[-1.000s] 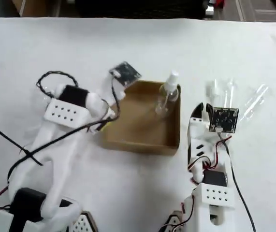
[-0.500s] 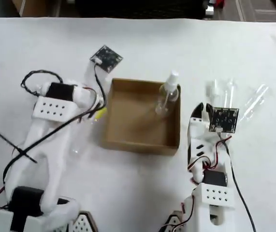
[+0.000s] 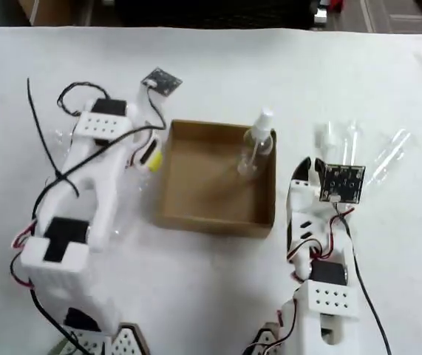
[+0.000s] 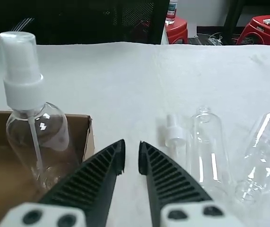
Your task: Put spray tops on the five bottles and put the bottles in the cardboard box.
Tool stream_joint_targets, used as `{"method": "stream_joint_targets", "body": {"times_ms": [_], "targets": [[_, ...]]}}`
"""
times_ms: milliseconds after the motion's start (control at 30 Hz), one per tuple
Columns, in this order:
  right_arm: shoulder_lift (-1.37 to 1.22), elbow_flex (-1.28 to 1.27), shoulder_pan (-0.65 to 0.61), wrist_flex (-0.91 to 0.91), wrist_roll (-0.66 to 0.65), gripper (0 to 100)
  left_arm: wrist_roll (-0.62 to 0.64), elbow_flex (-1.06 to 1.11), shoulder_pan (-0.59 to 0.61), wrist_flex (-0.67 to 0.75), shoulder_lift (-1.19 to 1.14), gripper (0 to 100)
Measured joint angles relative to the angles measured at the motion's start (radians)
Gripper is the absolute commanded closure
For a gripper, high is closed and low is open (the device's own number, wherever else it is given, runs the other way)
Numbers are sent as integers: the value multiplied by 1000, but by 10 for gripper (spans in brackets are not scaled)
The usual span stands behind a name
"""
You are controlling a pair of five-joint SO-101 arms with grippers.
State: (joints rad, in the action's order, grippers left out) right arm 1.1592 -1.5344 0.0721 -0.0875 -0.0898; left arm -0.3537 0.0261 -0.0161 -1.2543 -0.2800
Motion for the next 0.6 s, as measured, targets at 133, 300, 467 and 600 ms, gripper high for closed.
{"method": "stream_joint_targets", "body": {"times_ms": [133,300,467,600], "targets": [[0,0,0,0,0,960,0,-51,3,-3,-74,809],[0,0,0,0,0,960,2,-66,0,-3,-121,809],[0,0,0,0,0,960,0,-66,-29,-26,-121,809],[0,0,0,0,0,960,0,-68,-48,-32,-127,809]]}}
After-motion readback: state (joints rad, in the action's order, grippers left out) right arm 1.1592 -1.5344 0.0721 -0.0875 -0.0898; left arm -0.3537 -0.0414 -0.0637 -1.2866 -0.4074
